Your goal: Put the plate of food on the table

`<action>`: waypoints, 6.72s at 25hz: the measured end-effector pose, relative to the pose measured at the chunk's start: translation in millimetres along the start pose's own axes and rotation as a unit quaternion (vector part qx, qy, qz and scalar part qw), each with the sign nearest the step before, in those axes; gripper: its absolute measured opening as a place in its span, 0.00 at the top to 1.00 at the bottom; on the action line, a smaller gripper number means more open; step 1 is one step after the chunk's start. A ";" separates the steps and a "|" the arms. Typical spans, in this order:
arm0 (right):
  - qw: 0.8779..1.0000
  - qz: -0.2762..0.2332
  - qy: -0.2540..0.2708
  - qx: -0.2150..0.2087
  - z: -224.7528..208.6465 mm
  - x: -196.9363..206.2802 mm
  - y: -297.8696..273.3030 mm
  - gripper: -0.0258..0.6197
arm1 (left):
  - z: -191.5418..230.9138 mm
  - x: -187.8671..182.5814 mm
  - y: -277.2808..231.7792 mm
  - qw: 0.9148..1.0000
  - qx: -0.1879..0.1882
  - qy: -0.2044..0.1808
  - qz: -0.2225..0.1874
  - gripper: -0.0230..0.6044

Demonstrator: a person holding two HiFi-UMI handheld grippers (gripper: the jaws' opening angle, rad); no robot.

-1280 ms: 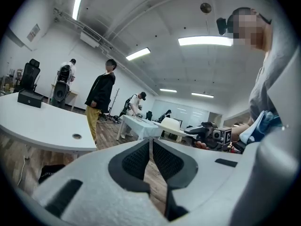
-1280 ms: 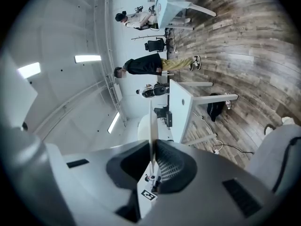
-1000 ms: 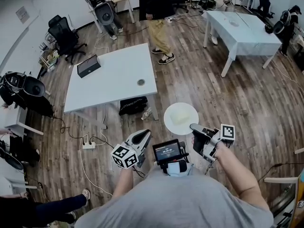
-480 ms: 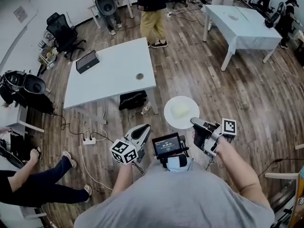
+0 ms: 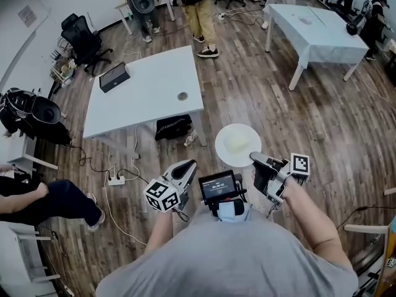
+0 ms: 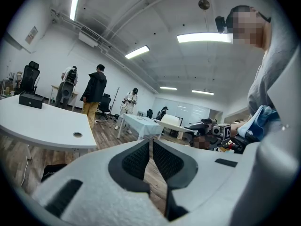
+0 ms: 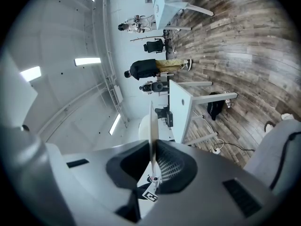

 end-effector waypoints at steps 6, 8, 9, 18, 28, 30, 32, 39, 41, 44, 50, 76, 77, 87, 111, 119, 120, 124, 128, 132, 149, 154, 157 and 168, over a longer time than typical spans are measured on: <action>1.000 0.007 0.005 0.005 -3.4 -2.0 0.8 0.88 | -0.3 5.0 3.1 1.000 -0.009 0.002 -0.005 0.91; 1.000 0.008 0.006 0.005 -4.4 -2.4 0.6 0.88 | 0.2 8.4 5.4 1.000 -0.013 0.004 -0.005 0.91; 1.000 0.010 0.005 0.005 -4.9 -2.5 0.4 0.88 | 0.7 10.2 6.6 1.000 -0.016 0.005 -0.005 0.91; 0.999 0.025 0.017 0.015 -11.4 -10.3 -8.0 0.88 | 5.6 22.2 9.1 0.999 -0.030 0.018 -0.008 0.91; 0.999 0.039 0.025 0.021 -13.2 -26.3 -49.4 0.88 | 40.3 15.4 4.0 0.999 -0.043 0.022 -0.015 0.91; 0.999 0.042 0.023 0.024 -7.3 -29.8 -70.7 0.88 | 57.0 4.7 2.8 0.999 -0.045 0.027 -0.013 0.91; 0.998 0.047 0.021 0.024 -4.1 -32.9 -88.6 0.88 | 70.6 -2.7 1.6 0.998 -0.048 0.028 -0.011 0.91; 0.997 0.070 0.023 0.020 -3.4 -44.2 -153.8 0.88 | 121.0 -16.8 0.4 0.997 -0.063 0.034 -0.011 0.92; 0.996 0.077 0.027 0.020 -0.3 -45.7 -175.7 0.88 | 138.1 -24.3 1.2 0.997 -0.066 0.036 -0.011 0.91; 0.996 0.085 0.036 0.019 2.9 -47.1 -208.9 0.88 | 165.1 -35.9 2.1 0.997 -0.068 0.035 -0.012 0.91; 0.995 0.090 0.038 0.019 4.7 -51.2 -277.4 0.88 | 222.2 -63.0 3.7 0.997 -0.064 0.033 -0.011 0.91; 0.986 0.159 0.042 0.020 -13.4 -56.4 -474.6 0.88 | 364.8 -83.4 22.4 0.991 -0.113 0.066 -0.008 0.92; 0.985 0.164 0.043 0.021 -16.1 -58.7 -480.0 0.88 | 364.8 -81.6 22.9 0.990 -0.119 0.071 -0.008 0.91; 0.974 0.220 0.056 0.028 -46.4 -93.8 -539.5 0.88 | 375.0 -78.2 12.0 0.979 -0.179 0.097 -0.016 0.91; 0.947 0.308 0.046 0.074 -159.6 -106.9 -636.7 0.88 | 378.1 -62.8 5.9 0.958 -0.251 0.137 -0.007 0.91; 0.938 0.327 0.054 0.101 -188.1 -96.3 -649.6 0.88 | 375.8 -45.5 8.5 0.954 -0.261 0.151 -0.003 0.91; 0.938 0.327 0.053 0.107 -192.1 -94.8 -651.0 0.88 | 376.6 -44.4 7.9 0.954 -0.260 0.152 -0.002 0.92; 0.935 0.329 0.049 0.123 -201.1 -90.5 -655.2 0.88 | 377.8 -44.6 3.8 0.954 -0.256 0.154 0.000 0.92; 0.934 0.331 0.050 0.128 -206.4 -90.2 -659.1 0.88 | 378.9 -44.4 2.1 0.954 -0.255 0.156 0.003 0.91; 0.933 0.326 0.049 0.142 -215.1 -89.0 -656.1 0.88 | 374.3 -38.9 7.4 0.954 -0.257 0.157 0.006 0.91; 0.936 0.261 0.047 0.231 -221.8 -102.1 -658.4 0.88 | 382.9 -45.4 -3.0 0.955 -0.252 0.153 0.001 0.91; 0.927 0.259 0.080 0.259 -219.2 -102.2 -658.0 0.88 | 382.2 -46.8 -2.9 0.957 -0.251 0.149 -0.002 0.91; 0.918 0.259 0.101 0.281 -218.2 -106.0 -657.9 0.88 | 383.7 -47.2 -4.9 0.956 -0.251 0.149 -0.004 0.92; 0.894 0.258 0.161 0.330 -213.1 -114.3 -659.1 0.88 | 391.7 -50.7 -5.9 0.958 -0.247 0.146 -0.008 0.92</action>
Point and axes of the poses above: the fingertips, and each gripper's own axes: y backward along the fingers, z to its left, x out of its underside, the point moved 6 cm from there along y, backward along the fingers, and after that the axes turned 5 degrees about -z, right-handed, at the moved point
